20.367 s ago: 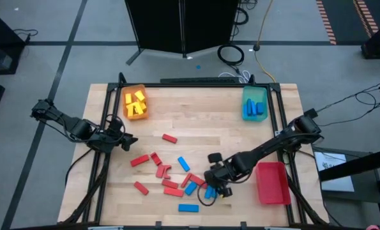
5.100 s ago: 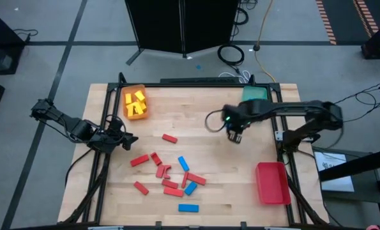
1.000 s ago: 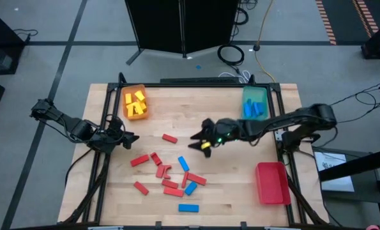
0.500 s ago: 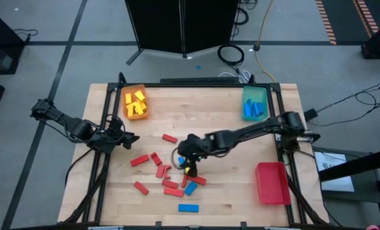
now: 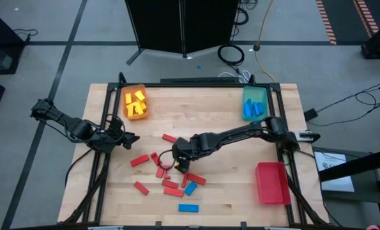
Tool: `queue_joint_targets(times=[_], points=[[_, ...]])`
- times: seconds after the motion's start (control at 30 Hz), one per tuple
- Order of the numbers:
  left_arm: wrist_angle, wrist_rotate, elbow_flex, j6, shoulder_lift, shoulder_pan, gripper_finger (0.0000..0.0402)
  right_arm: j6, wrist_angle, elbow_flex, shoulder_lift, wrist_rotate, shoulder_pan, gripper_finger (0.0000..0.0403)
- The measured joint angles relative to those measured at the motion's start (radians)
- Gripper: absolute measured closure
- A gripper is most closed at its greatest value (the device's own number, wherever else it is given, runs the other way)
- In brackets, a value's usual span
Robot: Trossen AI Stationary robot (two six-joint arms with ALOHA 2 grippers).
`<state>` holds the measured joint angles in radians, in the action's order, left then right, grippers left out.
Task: Sort blocks
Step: Put the blue block into the blue bin
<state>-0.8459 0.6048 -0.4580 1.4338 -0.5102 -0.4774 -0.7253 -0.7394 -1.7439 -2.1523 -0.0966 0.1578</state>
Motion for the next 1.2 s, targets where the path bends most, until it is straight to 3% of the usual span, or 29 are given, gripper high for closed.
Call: queue_joint_targets(times=[0.2, 0.77, 0.9, 1.1, 1.2], points=[[-0.002, -0.012, 0.0, -0.008, 0.0, 0.0, 0.0174, -0.132, 0.06, -0.001, -0.04, -0.01, 0.018, 0.0129], [-0.002, -0.034, 0.0, -0.035, 0.0, 0.0, 0.0174, -0.221, 0.017, -0.006, -0.14, -0.002, 0.067, 0.0138], [-0.003, -0.034, 0.0, -0.036, 0.0, 0.0, 0.0174, -0.238, -0.027, -0.006, -0.142, 0.007, 0.063, 0.019], [-0.002, -0.034, 0.0, -0.036, 0.0, 0.0, 0.0174, -0.23, -0.056, -0.005, -0.143, 0.018, 0.063, 0.0328], [-0.002, -0.034, 0.0, -0.036, 0.0, 0.0, 0.0174, -0.206, -0.06, -0.005, -0.139, 0.049, 0.055, 0.0344]])
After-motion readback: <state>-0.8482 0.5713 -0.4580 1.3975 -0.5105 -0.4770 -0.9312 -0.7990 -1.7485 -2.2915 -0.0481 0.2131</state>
